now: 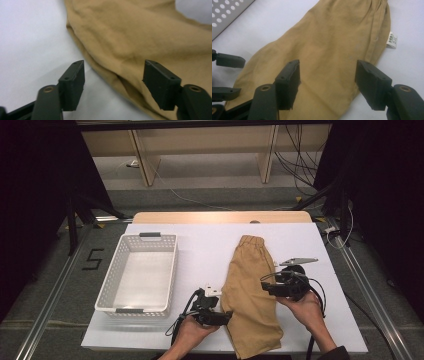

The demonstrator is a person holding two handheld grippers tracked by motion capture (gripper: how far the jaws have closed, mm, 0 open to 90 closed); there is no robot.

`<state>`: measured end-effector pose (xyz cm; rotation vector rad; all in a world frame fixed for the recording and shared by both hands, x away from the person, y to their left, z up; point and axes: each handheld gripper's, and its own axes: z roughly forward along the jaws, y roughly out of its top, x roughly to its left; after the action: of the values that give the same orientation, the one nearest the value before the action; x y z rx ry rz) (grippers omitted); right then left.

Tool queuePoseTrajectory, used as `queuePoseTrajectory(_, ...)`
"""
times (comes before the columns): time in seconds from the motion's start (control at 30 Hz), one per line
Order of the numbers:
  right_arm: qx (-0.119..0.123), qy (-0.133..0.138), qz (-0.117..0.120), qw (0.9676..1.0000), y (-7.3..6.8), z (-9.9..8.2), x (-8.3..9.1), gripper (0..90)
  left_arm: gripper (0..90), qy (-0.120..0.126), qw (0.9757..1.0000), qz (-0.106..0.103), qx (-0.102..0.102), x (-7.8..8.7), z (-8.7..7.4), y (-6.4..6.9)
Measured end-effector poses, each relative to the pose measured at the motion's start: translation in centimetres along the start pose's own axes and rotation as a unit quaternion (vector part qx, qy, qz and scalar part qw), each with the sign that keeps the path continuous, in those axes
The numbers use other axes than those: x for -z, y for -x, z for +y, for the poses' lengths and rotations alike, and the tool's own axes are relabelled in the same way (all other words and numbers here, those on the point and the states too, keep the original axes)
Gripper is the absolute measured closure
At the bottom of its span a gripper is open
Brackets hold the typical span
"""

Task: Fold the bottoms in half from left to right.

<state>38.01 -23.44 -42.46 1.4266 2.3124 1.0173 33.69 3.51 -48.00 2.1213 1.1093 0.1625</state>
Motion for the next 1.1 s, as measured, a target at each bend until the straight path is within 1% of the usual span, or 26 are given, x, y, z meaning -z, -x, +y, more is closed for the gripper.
queuePoseTrajectory(0.07, 0.000, 0.001, 0.000, 1.0000, 0.1, 0.0, 0.0, 37.9, 38.5, -0.009, 1.0000, -0.003, -0.001, -0.2, -0.1, -0.1)
queuePoseTrajectory(0.2, 0.001, -0.001, 0.001, 1.0000, 0.2, 0.0, -0.1, 38.0, 48.7, -0.014, 0.9999, -0.009, -0.002, -0.3, 0.0, 0.0)
queuePoseTrajectory(0.33, 0.001, -0.003, -0.002, 1.0000, 0.3, 0.0, -0.3, 38.1, 59.2, -0.010, 0.9999, -0.006, -0.006, -0.5, 0.0, 0.0)
queuePoseTrajectory(0.4, -0.002, -0.003, -0.005, 1.0000, 0.5, 0.1, -0.4, 38.3, 67.3, -0.009, 0.9999, -0.014, -0.001, -0.5, 0.0, -0.3)
queuePoseTrajectory(0.47, -0.011, -0.003, -0.014, 0.9998, 0.9, 0.2, -0.6, 38.5, 73.4, -0.009, 0.9998, -0.019, 0.000, -0.6, 0.0, -0.4)
queuePoseTrajectory(0.53, -0.023, -0.008, -0.024, 0.9994, 1.6, 0.3, -1.0, 39.2, 80.1, -0.010, 0.9995, -0.029, 0.007, -0.6, 0.0, -0.6)
queuePoseTrajectory(0.57, -0.028, -0.010, -0.028, 0.9992, 1.9, 0.4, -1.3, 39.7, 82.4, -0.010, 0.9995, -0.031, 0.005, -0.6, 0.0, -0.5)
queuePoseTrajectory(0.63, -0.040, -0.018, -0.037, 0.9983, 2.5, 0.5, -2.0, 41.1, 84.9, -0.011, 0.9994, -0.032, 0.001, -0.6, 0.0, -0.5)
queuePoseTrajectory(0.7, -0.046, -0.030, -0.049, 0.9973, 3.2, 0.8, -2.9, 42.6, 85.6, -0.011, 0.9992, -0.038, -0.001, -0.4, 0.0, -0.6)
queuePoseTrajectory(0.77, -0.053, -0.039, -0.057, 0.9962, 3.7, 1.0, -3.7, 43.3, 85.8, -0.010, 0.9990, -0.042, 0.000, -0.3, 0.1, -0.8)
queuePoseTrajectory(0.83, -0.055, -0.043, -0.059, 0.9958, 4.1, 1.0, -4.1, 44.0, 85.9, -0.010, 0.9989, -0.046, 0.000, -0.3, 0.1, -0.9)
queuePoseTrajectory(0.97, -0.065, -0.053, -0.056, 0.9949, 4.6, 1.3, -5.0, 45.5, 86.2, -0.009, 0.9987, -0.050, -0.002, -0.2, 0.1, -1.0)
queuePoseTrajectory(1.03, -0.070, -0.069, -0.054, 0.9937, 5.0, 1.4, -5.6, 45.3, 86.4, -0.008, 0.9987, -0.051, -0.002, -0.2, 0.0, -1.0)
queuePoseTrajectory(1.07, -0.073, -0.070, -0.054, 0.9934, 5.1, 1.4, -5.8, 45.6, 86.5, -0.009, 0.9986, -0.052, -0.005, -0.1, 0.0, -1.0)
queuePoseTrajectory(1.1, -0.080, -0.074, -0.048, 0.9929, 5.3, 1.5, -6.1, 47.7, 86.5, -0.008, 0.9986, -0.053, -0.004, -0.1, 0.1, -1.0)
